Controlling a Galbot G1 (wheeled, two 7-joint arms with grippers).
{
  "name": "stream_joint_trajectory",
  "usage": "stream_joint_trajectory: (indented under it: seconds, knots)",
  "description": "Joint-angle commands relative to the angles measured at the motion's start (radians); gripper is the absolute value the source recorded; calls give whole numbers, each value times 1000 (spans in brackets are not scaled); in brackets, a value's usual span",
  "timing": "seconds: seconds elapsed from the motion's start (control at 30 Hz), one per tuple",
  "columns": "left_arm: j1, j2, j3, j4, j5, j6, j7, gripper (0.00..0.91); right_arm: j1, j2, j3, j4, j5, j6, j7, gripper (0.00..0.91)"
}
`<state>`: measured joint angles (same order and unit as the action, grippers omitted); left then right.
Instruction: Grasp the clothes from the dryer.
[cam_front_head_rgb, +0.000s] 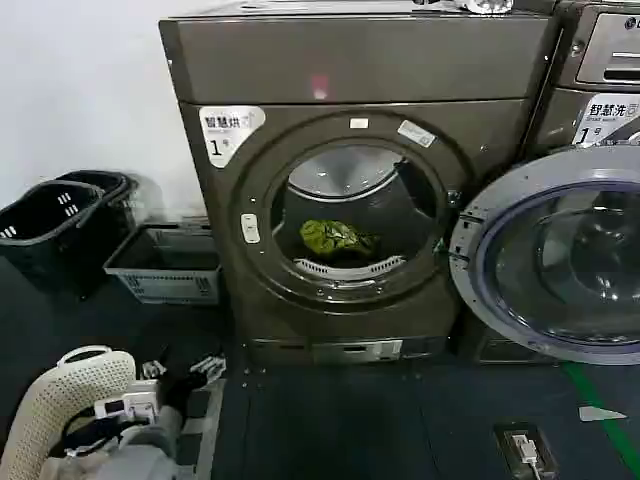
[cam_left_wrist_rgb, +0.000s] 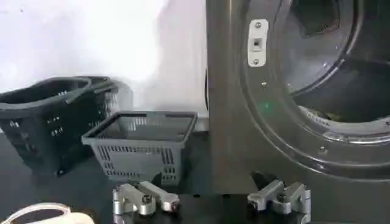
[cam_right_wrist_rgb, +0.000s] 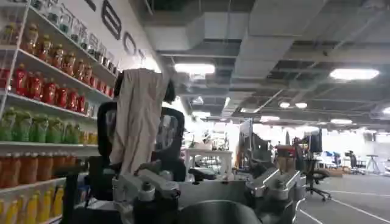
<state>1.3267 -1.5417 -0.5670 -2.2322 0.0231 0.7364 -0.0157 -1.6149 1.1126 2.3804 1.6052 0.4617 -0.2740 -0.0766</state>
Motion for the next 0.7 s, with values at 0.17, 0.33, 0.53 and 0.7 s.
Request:
stream_joint_trajectory:
  seconds: [0.17, 0.33, 0.53, 0.7]
  knots:
    - [5, 1, 2, -1, 1, 49, 1, 907, -3, 1, -24, -22, 40, 79, 43, 907]
    - [8, 0, 6, -6, 2, 49, 0, 907, -4, 1, -29, -25, 42, 81, 56, 907]
    - [9, -2, 8, -9, 2, 49, -1, 907, -9, -2, -27, -27, 44, 77, 64, 907]
    - [7, 1, 8, -22, 3, 49, 0, 907, -10, -4, -25, -28, 45, 76, 64, 907]
